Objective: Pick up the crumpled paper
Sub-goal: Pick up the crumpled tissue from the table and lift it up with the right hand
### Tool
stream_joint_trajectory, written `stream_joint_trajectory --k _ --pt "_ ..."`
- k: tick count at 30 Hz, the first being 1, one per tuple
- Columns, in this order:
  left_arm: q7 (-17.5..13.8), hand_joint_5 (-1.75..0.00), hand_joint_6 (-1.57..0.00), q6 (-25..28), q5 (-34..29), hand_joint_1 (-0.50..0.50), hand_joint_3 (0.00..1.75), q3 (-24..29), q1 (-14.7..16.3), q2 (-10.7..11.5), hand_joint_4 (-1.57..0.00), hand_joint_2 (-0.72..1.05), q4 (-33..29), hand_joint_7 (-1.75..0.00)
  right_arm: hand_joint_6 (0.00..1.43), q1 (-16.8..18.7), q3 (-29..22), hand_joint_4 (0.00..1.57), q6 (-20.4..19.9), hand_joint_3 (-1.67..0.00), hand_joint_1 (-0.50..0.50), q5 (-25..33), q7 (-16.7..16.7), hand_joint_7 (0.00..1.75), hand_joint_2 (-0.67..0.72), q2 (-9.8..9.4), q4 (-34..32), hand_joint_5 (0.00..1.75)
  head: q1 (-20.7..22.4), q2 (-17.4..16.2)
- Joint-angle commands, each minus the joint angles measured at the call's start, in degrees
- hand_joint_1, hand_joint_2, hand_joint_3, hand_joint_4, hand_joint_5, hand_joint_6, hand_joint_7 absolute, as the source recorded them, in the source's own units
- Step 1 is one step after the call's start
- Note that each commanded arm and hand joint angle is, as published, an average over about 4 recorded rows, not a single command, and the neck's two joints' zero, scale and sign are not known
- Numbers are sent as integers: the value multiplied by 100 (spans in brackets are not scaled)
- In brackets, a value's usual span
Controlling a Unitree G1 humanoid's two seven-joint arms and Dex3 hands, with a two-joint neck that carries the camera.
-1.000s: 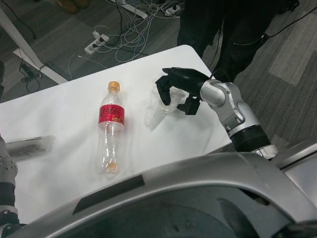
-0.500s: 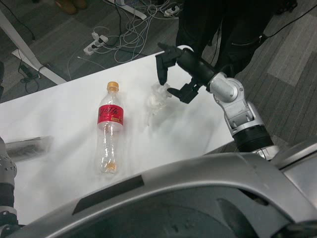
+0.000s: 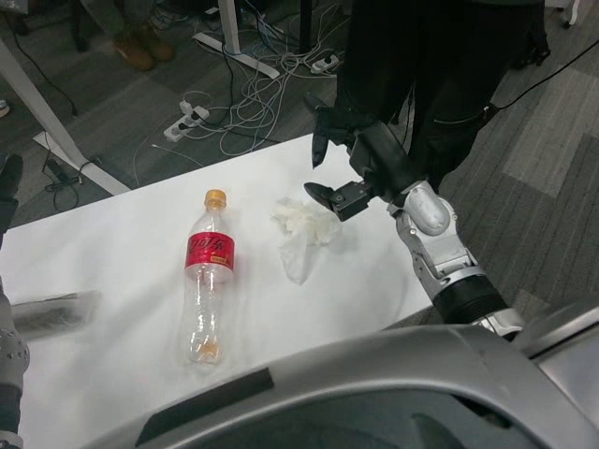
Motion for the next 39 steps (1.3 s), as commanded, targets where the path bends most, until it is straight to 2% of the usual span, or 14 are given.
stream_joint_trajectory --k 1,7,11,12,15,17,20,21,24,26,28,32,36,39 --pt "11 0 0 -56 9 -19 0 9 67 -12 -26 87 -75 0 86 -55 63 0 -143 -119 50 194 -79 154 -3 -57 22 0 15 61" --pt "11 0 0 -70 9 -19 0 9 67 -12 -26 87 -97 0 86 -86 186 0 -231 -119 50 256 -154 154 -3 -87 -9 0 32 132" --pt "11 0 0 -76 9 -19 0 -2 67 -12 -26 87 -102 0 76 -88 149 0 -189 -111 50 -274 -336 154 -3 -92 -123 0 33 139" --pt "11 0 0 -78 9 -19 0 -4 67 -12 -26 87 -102 0 62 -86 138 0 -183 -109 50 -394 -431 154 -2 -92 -149 0 26 146" --pt "11 0 0 -83 9 -19 0 -15 67 -12 -26 87 -102 0 17 -81 107 0 -158 -99 48 -1051 -1125 147 9 -90 -259 0 19 167" --pt "11 0 0 -83 9 -19 0 -20 69 -10 -26 87 -102 0 4 -81 103 0 -132 -95 46 -1394 -1446 129 19 -83 -303 0 31 178" --pt "11 0 0 -83 9 -19 0 -26 80 -4 -26 87 -102 0 0 -77 68 0 121 -65 43 -1954 -1569 66 27 -74 -452 0 38 176" --pt "11 0 0 -83 9 -19 0 -26 82 -4 -26 87 -102 0 0 -64 59 0 369 -50 41 -2163 -1569 40 28 -72 -571 0 37 174" --pt "11 0 0 -83 4 -19 0 -26 89 1 -26 87 -110 0 0 -20 50 0 1197 -24 34 -2847 -1556 9 30 -57 -971 0 54 164" --pt "11 0 0 -83 0 -19 0 -26 97 5 -26 87 -124 0 0 -15 68 0 1619 -16 30 -3449 -1494 2 33 -48 -1217 0 61 160" --pt "11 0 0 -83 0 -19 0 -26 106 10 -26 87 -132 0 0 -29 134 0 2063 -16 28 -4160 -1275 0 36 -52 -1463 0 59 161" --pt "11 0 0 -83 -4 -19 0 -53 111 18 -26 87 -137 0 0 -253 507 0 3113 -12 25 -5299 -536 0 41 -105 -1802 0 59 161" --pt "11 0 0 -83 -39 -19 0 -88 111 23 -26 87 -137 0 0 -617 1052 0 3904 -8 25 -5949 88 0 41 -193 -1744 0 55 83" --pt "11 0 0 -85 -53 -19 0 -97 130 23 -26 87 -137 0 0 -874 1450 0 4181 -8 25 -6338 358 0 42 -252 -1470 0 84 -18"
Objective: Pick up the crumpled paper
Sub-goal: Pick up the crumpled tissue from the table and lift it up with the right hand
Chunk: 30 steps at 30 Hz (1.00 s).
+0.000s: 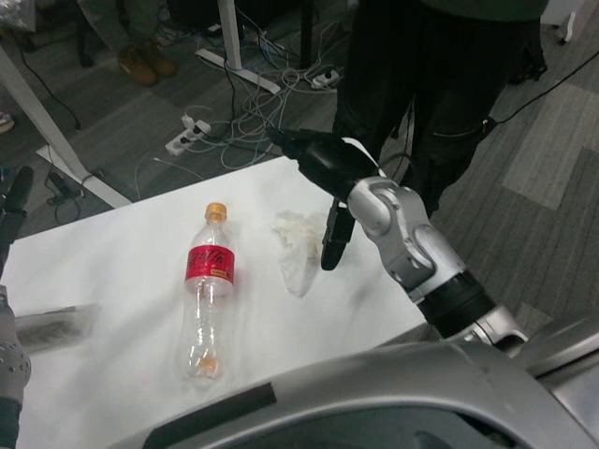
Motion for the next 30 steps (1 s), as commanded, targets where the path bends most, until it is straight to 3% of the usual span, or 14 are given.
stream_joint_trajectory --k 1,7,11,16,20,22,30 --pt "7 0 0 -49 -23 -19 0 -2 73 2 -26 87 -7 0 0 -336 419 0 277 -8 24 -372 281 0 44 -112 352 0 30 -75" --pt "7 0 0 -88 -58 -19 0 -2 122 2 -26 87 -7 0 0 -605 726 0 233 -8 24 -148 307 0 47 -103 1266 0 71 -140" --pt "7 0 0 -136 -80 -19 0 -15 166 2 -26 87 -7 0 0 -613 410 0 -127 -8 22 683 57 0 47 42 1939 0 121 -149" --pt "7 0 0 -158 -93 -17 0 -20 205 7 -26 87 -7 0 0 -427 -326 0 -1010 -8 23 1423 -312 0 47 286 2763 0 132 -215" --pt "7 0 0 -158 -93 -17 0 -33 209 20 -26 87 -7 0 0 -336 -869 0 -2197 -8 22 2304 -712 0 41 424 3714 0 116 -237" --pt "7 0 0 -158 -93 -17 0 -46 205 33 -26 87 -7 0 0 -332 -1032 0 -2606 -8 22 2362 -822 0 41 464 3978 0 84 -263" --pt "7 0 0 -158 -102 -16 0 -86 192 42 -26 87 -7 0 0 -235 -1256 0 -2918 -8 22 1856 -840 2 41 446 4048 0 56 -328"
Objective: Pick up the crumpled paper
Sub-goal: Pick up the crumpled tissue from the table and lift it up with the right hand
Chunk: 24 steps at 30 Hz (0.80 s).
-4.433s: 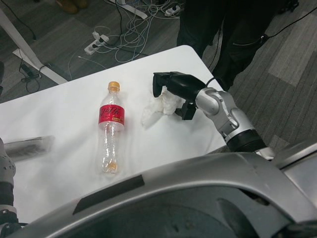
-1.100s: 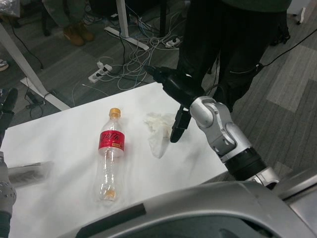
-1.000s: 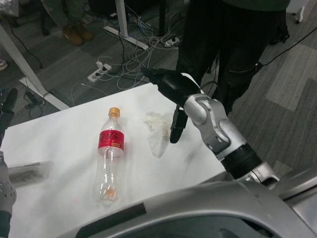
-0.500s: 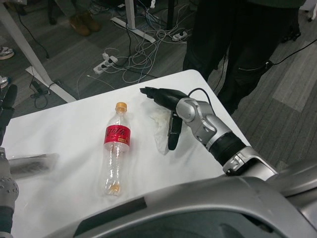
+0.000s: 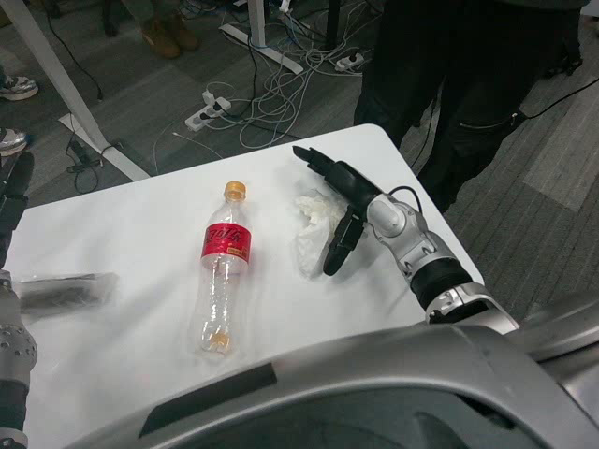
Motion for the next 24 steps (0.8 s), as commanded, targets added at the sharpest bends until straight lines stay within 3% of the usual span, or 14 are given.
stream_joint_trajectory --k 1,6,9,11,13,20,24 --pt "7 0 0 -53 -12 -16 0 -23 67 35 -26 87 -4 0 0 181 -82 0 -172 -8 22 -247 -40 3 41 -30 60 0 9 -36" --pt "7 0 0 -53 -5 -14 0 -25 75 33 -26 87 -4 0 0 286 -71 0 -302 -12 25 -465 18 21 41 -92 60 0 17 -35" --pt "7 0 0 -53 -5 -14 0 -31 75 26 -26 87 -4 0 0 323 -67 0 -440 -20 25 -511 79 73 41 -120 121 0 3 -35" --pt "7 0 0 -53 -5 -14 0 -34 75 24 -26 87 -4 0 2 330 -65 0 -556 -28 25 -513 171 124 39 -140 196 7 -2 -34" --pt "7 0 0 -53 -7 -14 0 -34 75 24 -26 87 -4 0 8 330 -62 0 -636 -32 25 -515 283 155 34 -151 251 15 -6 -35" --pt "7 0 0 -53 -14 -14 0 -40 69 24 -26 87 -4 0 27 321 -95 0 -638 -28 29 -511 565 161 19 -168 352 19 -21 -47" --pt "7 0 0 -53 -9 -14 0 -45 67 26 -26 87 -4 0 36 321 -163 0 -677 -24 29 -370 578 161 15 -171 475 5 -33 -74"
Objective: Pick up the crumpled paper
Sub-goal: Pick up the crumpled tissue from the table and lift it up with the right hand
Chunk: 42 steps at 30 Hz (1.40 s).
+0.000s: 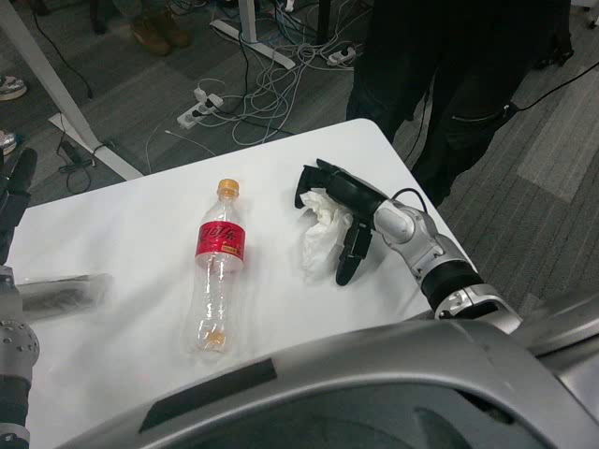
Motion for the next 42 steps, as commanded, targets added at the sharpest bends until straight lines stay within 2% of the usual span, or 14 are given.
stream_joint_trajectory --k 1,4,6,8,11,13,15,18,21,23,27,34,37,42 --pt "7 0 0 -53 -10 -14 0 2 67 29 -26 87 -4 0 36 135 -58 0 59 -24 29 127 139 161 14 -26 308 2 -6 -20" --pt "7 0 0 -53 -14 -14 0 -2 64 33 -26 87 2 0 21 135 -107 0 22 -24 23 324 139 161 0 -26 488 0 3 -22" --pt "7 0 0 -53 -14 -14 0 -2 60 33 -26 87 7 0 8 135 -129 0 7 -24 21 423 130 150 -13 -21 604 0 5 -22" --pt "7 0 0 -53 -14 -14 0 -5 56 33 -26 87 13 0 0 138 -137 0 -48 -20 25 516 51 126 -19 -4 732 0 1 -24" --pt "7 0 0 -53 -14 -14 0 -11 45 33 -26 87 27 0 0 149 -181 0 -284 -16 44 663 -195 108 -16 40 967 0 1 -28" --pt "7 0 0 -53 -14 -13 0 -11 36 33 -26 87 31 0 0 149 -238 0 -472 -26 48 707 -239 108 -19 53 1116 0 0 -32" --pt "7 0 0 -53 -14 -12 0 -16 27 33 -26 87 35 0 0 144 -238 0 -512 -42 46 707 -169 122 -22 49 1169 0 0 -32" --pt "7 0 0 -53 -14 -12 0 -29 12 33 -26 87 42 0 0 124 -230 0 -420 -54 42 709 92 134 -37 33 1169 2 0 -32" --pt "7 0 0 -53 -14 -12 0 -40 -12 33 -26 87 53 0 0 91 -230 0 -343 -81 38 700 363 145 -54 14 1163 10 0 -32" --pt "7 0 0 -53 -14 -12 0 -42 -23 31 -26 87 66 0 0 85 -254 0 -330 -89 39 702 393 152 -54 16 1160 10 0 -32" --pt "7 0 0 -53 -14 -12 0 -38 -48 24 -26 87 92 0 0 83 -322 0 -336 -95 42 720 407 154 -54 22 1152 10 0 -32" --pt "7 0 0 -53 -14 -10 0 -64 -109 15 -26 87 165 0 0 78 -383 0 -369 -87 42 911 525 154 -54 18 1182 0 0 -32" --pt "7 0 0 -53 -14 -10 0 -77 -131 15 -26 87 194 0 0 65 -335 0 -398 -87 48 1093 653 154 -54 0 1257 5 -37 -118" --pt "7 0 0 -53 -14 -10 0 -97 -162 15 -26 87 231 0 9 65 -337 0 -534 -85 50 1188 653 161 -51 0 1310 0 -37 -118"
